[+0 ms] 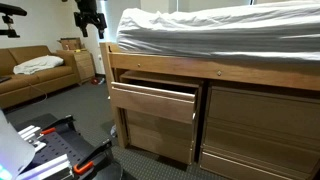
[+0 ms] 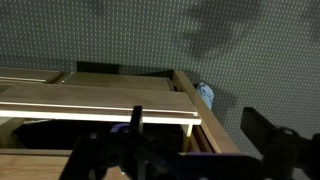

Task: Open the left top drawer

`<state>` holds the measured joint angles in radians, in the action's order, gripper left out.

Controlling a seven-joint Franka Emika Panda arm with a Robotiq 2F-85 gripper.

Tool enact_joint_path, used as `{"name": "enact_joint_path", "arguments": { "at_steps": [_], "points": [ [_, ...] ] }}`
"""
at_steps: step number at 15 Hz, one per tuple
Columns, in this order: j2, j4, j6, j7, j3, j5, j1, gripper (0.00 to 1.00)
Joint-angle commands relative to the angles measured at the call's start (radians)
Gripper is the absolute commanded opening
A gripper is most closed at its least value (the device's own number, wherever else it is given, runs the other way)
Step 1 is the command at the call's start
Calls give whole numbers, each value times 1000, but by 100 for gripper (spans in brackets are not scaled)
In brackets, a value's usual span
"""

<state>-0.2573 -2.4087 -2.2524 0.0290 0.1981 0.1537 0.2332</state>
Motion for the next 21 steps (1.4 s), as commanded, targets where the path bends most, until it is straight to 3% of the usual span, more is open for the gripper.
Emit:
{"name": "enact_joint_path", "arguments": {
  "at_steps": [1,8,16,17,20,21],
  "points": [
    [0,1,2,0,2,0,-2,100],
    [0,1,2,0,2,0,-2,100],
    [-87,-284,-207,376,27,154,-10,100],
    [-23,-210,-162,311,17,118,-9,100],
    [-57,-258,-185,362,23,134,-10,100],
    [-53,-254,-176,443,52,46,-52,100]
  ]
}}
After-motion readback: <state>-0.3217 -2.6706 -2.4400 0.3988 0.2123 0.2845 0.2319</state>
